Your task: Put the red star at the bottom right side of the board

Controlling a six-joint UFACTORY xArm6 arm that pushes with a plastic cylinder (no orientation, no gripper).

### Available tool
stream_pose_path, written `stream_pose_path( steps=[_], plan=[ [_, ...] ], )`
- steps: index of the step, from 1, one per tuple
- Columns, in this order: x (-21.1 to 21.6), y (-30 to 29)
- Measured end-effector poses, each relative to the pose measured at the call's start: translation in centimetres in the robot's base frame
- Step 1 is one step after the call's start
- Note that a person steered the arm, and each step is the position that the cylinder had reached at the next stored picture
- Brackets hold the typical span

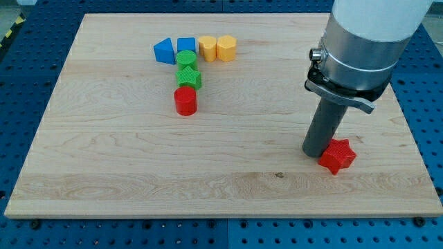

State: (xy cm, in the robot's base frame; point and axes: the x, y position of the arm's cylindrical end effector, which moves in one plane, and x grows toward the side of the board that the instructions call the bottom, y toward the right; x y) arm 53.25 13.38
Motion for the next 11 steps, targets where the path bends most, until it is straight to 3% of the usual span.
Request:
stream_pose_path(
  steps=[2,4,8,9,11],
  plan=[
    [-1.2,0.1],
    [2.7,1.9],
    [2.8,7.9],
    [2.8,5.6],
    [2.4,-12.0]
  ],
)
